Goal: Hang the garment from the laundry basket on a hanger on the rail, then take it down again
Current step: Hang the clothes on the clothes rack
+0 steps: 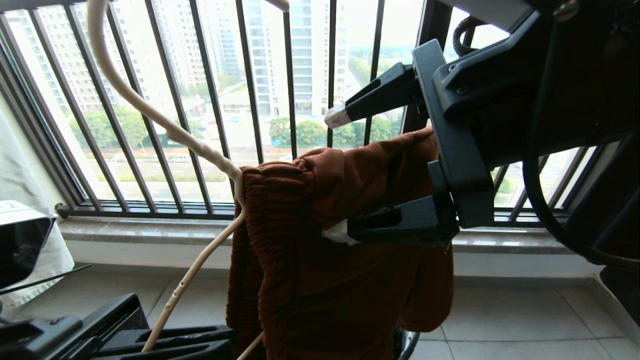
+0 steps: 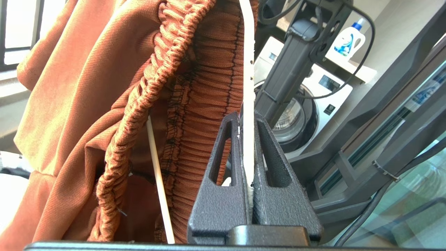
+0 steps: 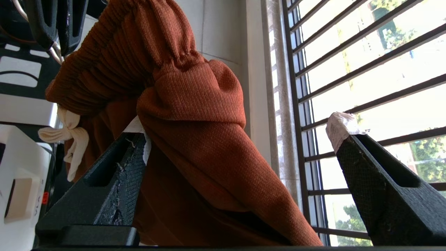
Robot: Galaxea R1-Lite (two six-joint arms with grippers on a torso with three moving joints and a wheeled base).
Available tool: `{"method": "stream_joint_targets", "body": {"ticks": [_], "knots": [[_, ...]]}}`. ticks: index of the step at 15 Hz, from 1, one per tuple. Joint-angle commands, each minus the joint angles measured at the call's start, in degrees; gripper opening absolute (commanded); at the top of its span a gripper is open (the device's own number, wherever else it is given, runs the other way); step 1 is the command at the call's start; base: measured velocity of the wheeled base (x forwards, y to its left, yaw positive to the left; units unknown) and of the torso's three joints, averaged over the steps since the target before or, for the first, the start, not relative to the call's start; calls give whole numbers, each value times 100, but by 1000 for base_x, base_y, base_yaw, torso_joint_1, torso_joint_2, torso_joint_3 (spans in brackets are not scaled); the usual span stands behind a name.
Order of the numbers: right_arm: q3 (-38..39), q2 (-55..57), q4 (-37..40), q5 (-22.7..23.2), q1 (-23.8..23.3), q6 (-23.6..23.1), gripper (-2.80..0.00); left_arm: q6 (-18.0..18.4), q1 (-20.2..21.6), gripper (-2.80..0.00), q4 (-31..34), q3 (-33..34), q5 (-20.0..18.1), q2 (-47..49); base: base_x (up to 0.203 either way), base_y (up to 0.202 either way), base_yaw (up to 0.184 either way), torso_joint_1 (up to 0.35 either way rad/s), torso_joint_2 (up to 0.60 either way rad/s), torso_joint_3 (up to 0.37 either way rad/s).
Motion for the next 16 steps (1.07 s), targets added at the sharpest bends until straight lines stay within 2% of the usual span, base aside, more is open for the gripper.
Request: {"method": "stream_joint_targets", "body": {"ticks": [1,16], "knots": [[103,52,28,13,1,-31,0,-16,-6,-280,68,-47,-28,-10,0,0,0,0,0,0],[314,80,10,13,169,-75,0,28,3,-280,59,-169,-63,-80,0,0,0,0,0,0]]}}
